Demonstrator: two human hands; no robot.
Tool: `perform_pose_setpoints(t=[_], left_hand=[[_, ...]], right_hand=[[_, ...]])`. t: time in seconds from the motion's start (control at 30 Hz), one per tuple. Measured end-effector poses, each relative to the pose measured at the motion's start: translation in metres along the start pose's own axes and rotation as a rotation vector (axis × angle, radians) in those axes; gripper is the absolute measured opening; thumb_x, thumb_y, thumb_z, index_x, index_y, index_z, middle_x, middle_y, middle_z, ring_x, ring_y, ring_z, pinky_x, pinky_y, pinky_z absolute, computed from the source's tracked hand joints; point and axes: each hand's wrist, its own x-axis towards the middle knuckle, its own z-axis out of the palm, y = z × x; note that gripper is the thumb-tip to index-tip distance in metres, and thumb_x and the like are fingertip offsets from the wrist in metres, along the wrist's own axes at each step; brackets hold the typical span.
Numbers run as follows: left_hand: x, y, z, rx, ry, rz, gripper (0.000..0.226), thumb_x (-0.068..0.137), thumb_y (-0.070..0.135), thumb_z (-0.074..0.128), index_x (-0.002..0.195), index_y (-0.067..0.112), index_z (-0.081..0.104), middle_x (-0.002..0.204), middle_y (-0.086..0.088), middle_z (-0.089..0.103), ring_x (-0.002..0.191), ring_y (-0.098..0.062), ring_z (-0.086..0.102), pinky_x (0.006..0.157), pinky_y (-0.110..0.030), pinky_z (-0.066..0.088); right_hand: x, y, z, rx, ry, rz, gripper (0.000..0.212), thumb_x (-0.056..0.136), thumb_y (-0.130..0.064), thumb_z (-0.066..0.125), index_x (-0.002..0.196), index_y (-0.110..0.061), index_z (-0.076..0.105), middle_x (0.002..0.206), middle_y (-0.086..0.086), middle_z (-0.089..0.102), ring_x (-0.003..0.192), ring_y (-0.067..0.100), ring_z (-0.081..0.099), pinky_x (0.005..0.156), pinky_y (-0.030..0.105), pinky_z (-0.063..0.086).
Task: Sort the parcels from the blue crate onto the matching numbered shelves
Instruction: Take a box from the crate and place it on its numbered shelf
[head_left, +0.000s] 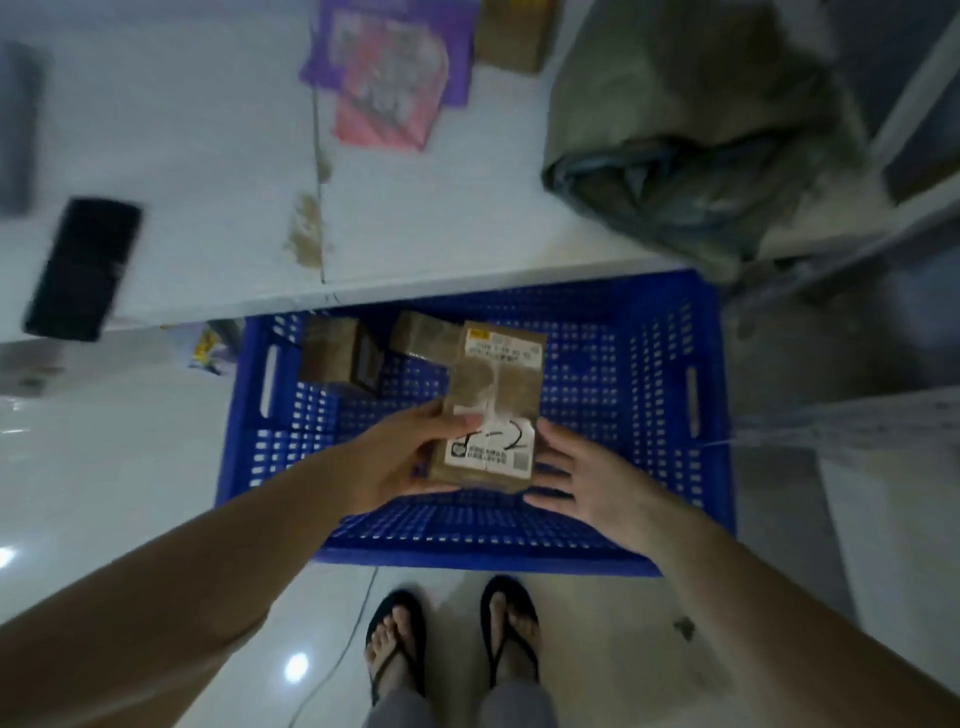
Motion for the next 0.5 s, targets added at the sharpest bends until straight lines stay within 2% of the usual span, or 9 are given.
perform_pose_setpoints(t=[0.07, 0.17, 0.23, 0.33, 0.4, 0.43, 0.5], left_hand=[[-0.048, 0.012, 0.018, -0.010, -0.050, 0.035, 0.046, 0.079, 0.026, 0.068, 0.123, 0.031, 0.057, 0.120, -0.005, 0.067, 0.111, -0.023, 0.063, 0.097, -0.040, 0.050], [-0.115, 0.022, 0.043, 0.019, -0.150, 0.090, 0.058, 0.076, 0.015, 0.073, 0.126, 0.036, 0.051, 0.124, 0.001, 0.065, 0.114, -0.020, 0.062, 0.097, -0.035, 0.049], [-0.158, 0.029, 0.060, 0.085, -0.173, 0.174, 0.062, 0.080, 0.007, 0.070, 0.130, 0.034, 0.048, 0.125, 0.002, 0.064, 0.113, -0.016, 0.063, 0.095, -0.030, 0.051], [-0.221, 0.039, 0.082, 0.127, -0.081, 0.342, 0.055, 0.084, 0.009, 0.065, 0.129, 0.035, 0.048, 0.122, 0.003, 0.066, 0.110, -0.014, 0.064, 0.093, -0.026, 0.053], [-0.261, 0.045, 0.096, 0.163, -0.073, 0.473, 0.056, 0.084, 0.012, 0.066, 0.128, 0.041, 0.047, 0.122, 0.004, 0.066, 0.112, -0.013, 0.063, 0.095, -0.029, 0.052], [-0.281, 0.045, 0.103, 0.200, -0.069, 0.544, 0.057, 0.084, 0.012, 0.067, 0.128, 0.043, 0.046, 0.124, 0.003, 0.065, 0.112, -0.012, 0.063, 0.094, -0.029, 0.053], [-0.324, 0.046, 0.115, 0.249, -0.015, 0.700, 0.053, 0.085, 0.009, 0.066, 0.124, 0.040, 0.047, 0.124, 0.000, 0.064, 0.103, -0.001, 0.065, 0.083, -0.017, 0.053]], right_hand=[[-0.047, -0.022, 0.015, -0.115, -0.006, -0.045, 0.032, 0.086, -0.039, 0.061, 0.109, -0.018, 0.067, 0.113, 0.007, 0.069, 0.105, 0.023, 0.065, 0.092, 0.037, 0.052], [-0.123, -0.050, 0.031, -0.194, 0.003, -0.151, 0.031, 0.089, -0.038, 0.059, 0.110, -0.017, 0.069, 0.106, 0.004, 0.073, 0.102, 0.020, 0.067, 0.088, 0.033, 0.054], [-0.174, -0.066, 0.040, -0.250, 0.015, -0.232, 0.032, 0.089, -0.039, 0.059, 0.111, -0.019, 0.069, 0.106, 0.003, 0.073, 0.103, 0.019, 0.066, 0.093, 0.037, 0.053], [-0.247, -0.081, 0.060, -0.339, 0.053, -0.352, 0.035, 0.087, -0.041, 0.062, 0.120, -0.033, 0.060, 0.112, -0.006, 0.070, 0.101, 0.013, 0.067, 0.086, 0.038, 0.058], [-0.293, -0.083, 0.075, -0.369, 0.065, -0.435, 0.041, 0.084, -0.032, 0.069, 0.120, -0.043, 0.053, 0.117, -0.014, 0.065, 0.102, 0.007, 0.065, 0.081, 0.033, 0.059], [-0.317, -0.082, 0.082, -0.389, 0.072, -0.473, 0.042, 0.084, -0.026, 0.070, 0.117, -0.043, 0.053, 0.117, -0.015, 0.064, 0.102, 0.006, 0.064, 0.084, 0.032, 0.058], [-0.364, -0.078, 0.100, -0.382, 0.101, -0.530, 0.044, 0.085, -0.013, 0.067, 0.120, -0.036, 0.054, 0.117, -0.011, 0.066, 0.106, 0.011, 0.064, 0.094, 0.036, 0.053]])
